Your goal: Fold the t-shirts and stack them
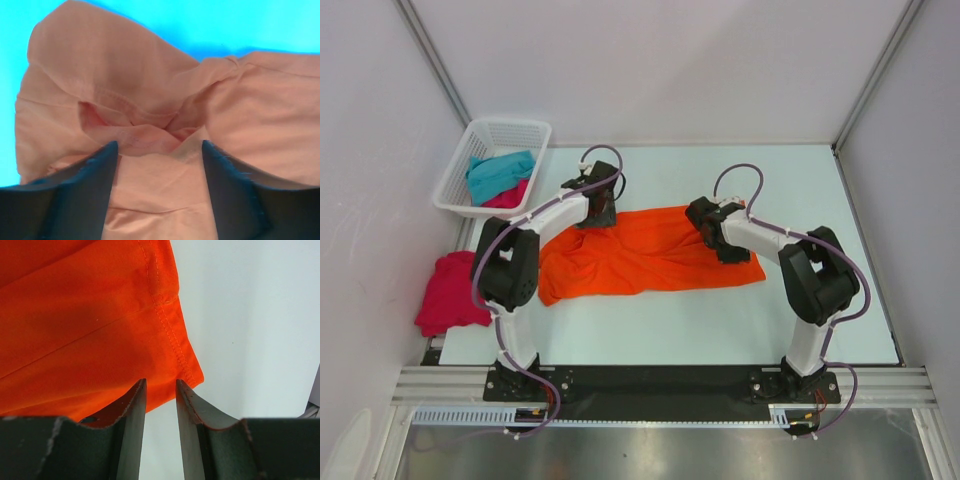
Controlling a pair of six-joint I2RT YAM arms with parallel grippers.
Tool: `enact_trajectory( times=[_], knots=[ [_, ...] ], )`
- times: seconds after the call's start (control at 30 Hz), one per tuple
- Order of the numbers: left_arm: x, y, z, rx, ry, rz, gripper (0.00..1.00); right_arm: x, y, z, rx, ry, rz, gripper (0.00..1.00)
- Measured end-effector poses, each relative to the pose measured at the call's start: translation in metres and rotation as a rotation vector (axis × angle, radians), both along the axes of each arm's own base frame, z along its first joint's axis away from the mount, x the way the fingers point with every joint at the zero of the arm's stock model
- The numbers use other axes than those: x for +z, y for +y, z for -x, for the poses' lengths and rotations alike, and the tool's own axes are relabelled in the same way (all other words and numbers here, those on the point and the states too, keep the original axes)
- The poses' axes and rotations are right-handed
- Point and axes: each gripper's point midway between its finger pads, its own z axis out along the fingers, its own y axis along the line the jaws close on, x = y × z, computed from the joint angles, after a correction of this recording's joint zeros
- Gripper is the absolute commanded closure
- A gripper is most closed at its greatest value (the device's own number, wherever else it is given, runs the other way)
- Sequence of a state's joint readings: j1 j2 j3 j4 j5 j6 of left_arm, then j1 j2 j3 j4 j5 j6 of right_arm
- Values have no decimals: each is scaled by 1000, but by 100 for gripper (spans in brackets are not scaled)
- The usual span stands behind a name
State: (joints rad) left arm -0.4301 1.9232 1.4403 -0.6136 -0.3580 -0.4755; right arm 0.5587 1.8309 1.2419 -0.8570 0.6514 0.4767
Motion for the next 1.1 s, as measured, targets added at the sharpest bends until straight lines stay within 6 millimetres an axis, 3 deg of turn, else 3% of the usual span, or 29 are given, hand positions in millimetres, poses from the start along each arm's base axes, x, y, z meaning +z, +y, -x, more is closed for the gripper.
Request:
enact_trajectory(
  times=[0.1,0.3,0.63,0.8,0.9,1.1],
  knots=[
    [0,5,2,11,5,-21,4,-1,-1,0,-4,2,2,64],
    [3,19,6,54,7,-58,2,2,-9,-13,-35,-4,-3,63],
    [22,73,-12,215,-18,-38,2,51,6,-104,-91,-170,-134,62],
    [49,92,-43,276,-95,-10,2,43,2,-113,-105,-145,-133,61],
    [55,96,-62,295,-127,0,2,35,-2,-114,-117,-116,-124,61],
    [24,94,-71,292,-71,-9,2,24,-14,-123,-148,-87,-110,59]
  ],
)
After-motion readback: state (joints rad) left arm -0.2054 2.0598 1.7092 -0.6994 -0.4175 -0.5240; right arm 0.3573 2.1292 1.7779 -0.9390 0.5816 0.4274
